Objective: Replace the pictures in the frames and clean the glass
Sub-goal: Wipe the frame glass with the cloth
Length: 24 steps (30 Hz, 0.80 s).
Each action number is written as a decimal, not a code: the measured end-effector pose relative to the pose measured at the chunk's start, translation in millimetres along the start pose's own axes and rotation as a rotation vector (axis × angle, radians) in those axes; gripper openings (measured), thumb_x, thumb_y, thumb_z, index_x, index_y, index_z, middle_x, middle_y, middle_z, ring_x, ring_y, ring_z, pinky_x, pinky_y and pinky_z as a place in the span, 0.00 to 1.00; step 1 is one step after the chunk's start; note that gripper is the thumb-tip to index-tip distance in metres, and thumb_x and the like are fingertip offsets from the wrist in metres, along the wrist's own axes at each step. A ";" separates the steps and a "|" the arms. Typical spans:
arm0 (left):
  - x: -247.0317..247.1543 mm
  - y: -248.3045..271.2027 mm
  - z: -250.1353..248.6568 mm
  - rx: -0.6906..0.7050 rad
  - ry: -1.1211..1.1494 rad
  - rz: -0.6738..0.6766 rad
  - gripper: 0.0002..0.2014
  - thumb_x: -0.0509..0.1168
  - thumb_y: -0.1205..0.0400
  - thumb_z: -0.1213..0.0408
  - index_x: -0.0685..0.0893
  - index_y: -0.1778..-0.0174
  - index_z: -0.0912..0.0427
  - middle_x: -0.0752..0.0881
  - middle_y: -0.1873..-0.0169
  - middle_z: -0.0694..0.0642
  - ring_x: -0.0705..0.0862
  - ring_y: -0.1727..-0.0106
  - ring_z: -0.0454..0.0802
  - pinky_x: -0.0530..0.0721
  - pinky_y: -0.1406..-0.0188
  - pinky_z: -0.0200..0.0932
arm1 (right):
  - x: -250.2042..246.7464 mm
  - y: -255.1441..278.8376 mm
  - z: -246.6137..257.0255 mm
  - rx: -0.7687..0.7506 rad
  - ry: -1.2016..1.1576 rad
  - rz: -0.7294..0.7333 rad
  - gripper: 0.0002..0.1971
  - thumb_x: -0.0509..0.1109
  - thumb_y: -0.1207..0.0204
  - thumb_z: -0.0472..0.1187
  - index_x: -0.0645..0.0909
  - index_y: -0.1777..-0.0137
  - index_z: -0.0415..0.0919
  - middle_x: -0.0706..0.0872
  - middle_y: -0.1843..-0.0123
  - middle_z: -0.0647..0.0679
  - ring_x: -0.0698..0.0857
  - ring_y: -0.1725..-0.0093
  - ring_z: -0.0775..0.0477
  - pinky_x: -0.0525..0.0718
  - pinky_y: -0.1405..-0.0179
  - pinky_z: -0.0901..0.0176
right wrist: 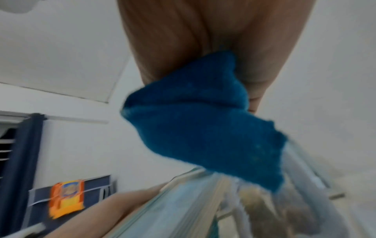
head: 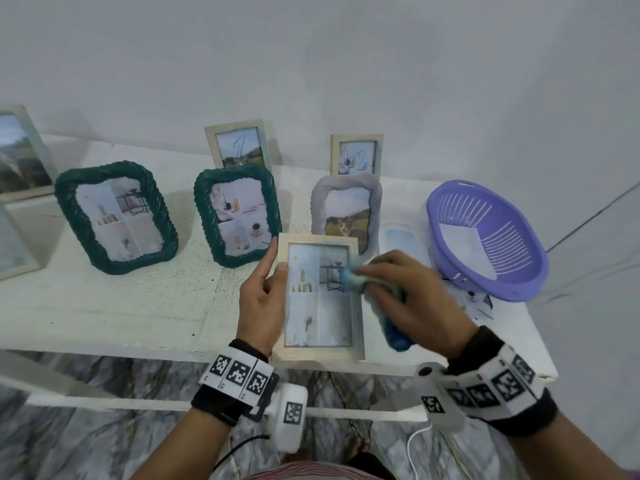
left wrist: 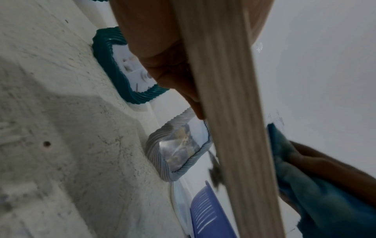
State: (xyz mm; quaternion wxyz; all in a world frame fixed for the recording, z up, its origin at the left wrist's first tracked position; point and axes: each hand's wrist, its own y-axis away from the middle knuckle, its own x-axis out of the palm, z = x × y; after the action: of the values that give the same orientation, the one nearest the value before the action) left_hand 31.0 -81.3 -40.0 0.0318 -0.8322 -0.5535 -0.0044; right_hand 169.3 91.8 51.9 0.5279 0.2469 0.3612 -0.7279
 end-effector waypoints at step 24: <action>12.6 -6.9 -22.9 -0.027 0.047 -0.011 0.21 0.56 0.11 0.71 0.72 0.21 0.56 0.87 0.52 0.24 0.85 0.49 0.26 0.81 0.54 0.25 | 25.0 -92.4 -144.6 0.585 0.621 0.220 0.30 0.65 0.25 0.29 0.63 0.22 0.35 0.69 0.30 0.32 0.75 0.35 0.29 0.74 0.37 0.45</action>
State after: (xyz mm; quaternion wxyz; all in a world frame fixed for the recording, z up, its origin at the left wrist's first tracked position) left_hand 30.2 -68.4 -16.3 0.0338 -0.8291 -0.5572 -0.0316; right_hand 70.6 207.5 -31.3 0.3764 0.6300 0.2529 -0.6304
